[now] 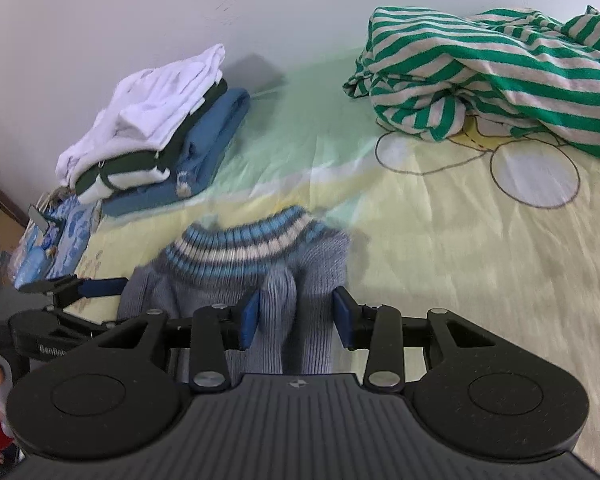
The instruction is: Fold clothes
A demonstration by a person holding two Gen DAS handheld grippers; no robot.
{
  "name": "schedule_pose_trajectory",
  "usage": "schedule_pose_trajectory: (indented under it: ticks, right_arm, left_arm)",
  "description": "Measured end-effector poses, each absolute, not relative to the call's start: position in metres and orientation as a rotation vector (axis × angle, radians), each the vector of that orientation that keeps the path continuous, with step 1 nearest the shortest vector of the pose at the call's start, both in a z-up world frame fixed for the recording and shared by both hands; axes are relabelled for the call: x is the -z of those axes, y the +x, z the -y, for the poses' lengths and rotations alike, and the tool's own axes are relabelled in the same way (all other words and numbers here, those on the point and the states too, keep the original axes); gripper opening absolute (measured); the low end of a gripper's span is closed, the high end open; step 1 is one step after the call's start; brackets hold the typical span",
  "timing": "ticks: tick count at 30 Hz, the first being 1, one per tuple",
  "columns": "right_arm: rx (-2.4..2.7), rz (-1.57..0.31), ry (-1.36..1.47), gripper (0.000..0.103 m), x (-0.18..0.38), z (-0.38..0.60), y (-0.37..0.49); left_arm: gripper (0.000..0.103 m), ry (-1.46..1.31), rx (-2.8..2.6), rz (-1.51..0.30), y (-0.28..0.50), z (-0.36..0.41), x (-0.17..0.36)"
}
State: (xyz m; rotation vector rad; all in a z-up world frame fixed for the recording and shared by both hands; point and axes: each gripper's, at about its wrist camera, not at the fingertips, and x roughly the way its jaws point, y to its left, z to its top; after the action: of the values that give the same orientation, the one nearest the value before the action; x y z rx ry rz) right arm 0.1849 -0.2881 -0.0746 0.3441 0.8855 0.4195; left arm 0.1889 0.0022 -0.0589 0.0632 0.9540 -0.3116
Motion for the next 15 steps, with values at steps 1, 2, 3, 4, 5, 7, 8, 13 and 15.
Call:
schedule_pose_trajectory:
  ticks: [1,2,3,4,5,7,8,13,15]
  right_arm:
    - [-0.421,-0.886,0.35,0.04,0.075,0.288,0.189]
    - [-0.423,-0.884,0.351,0.04,0.075,0.288,0.193]
    - [-0.424,-0.882,0.351,0.04,0.075,0.288,0.197]
    - [-0.425,-0.88,0.35,0.04,0.076,0.287,0.2]
    - [-0.429,-0.88,0.341,0.04,0.075,0.286,0.203]
    - [-0.438,-0.879,0.315,0.04,0.075,0.284,0.205]
    - [-0.442,-0.877,0.299,0.04,0.075,0.283,0.205]
    - [-0.452,-0.87,0.274,0.04,0.075,0.283,0.205]
    - [-0.454,-0.875,0.269,0.04,0.075,0.283,0.206]
  left_arm:
    - [0.102,0.066,0.318,-0.951,0.191,-0.002,0.059]
    - [0.102,0.07,0.325,-0.949,0.192,-0.001,0.059]
    - [0.102,0.073,0.331,-0.946,0.194,-0.001,0.059]
    - [0.102,0.076,0.338,-0.944,0.196,-0.001,0.06]
    - [0.102,0.08,0.344,-0.941,0.198,0.0,0.06]
    - [0.102,0.081,0.343,-0.941,0.2,0.001,0.06]
    - [0.102,0.08,0.338,-0.942,0.201,0.002,0.06]
    - [0.102,0.091,0.323,-0.936,0.201,0.007,0.061]
    - [0.102,0.09,0.313,-0.94,0.203,0.008,0.061]
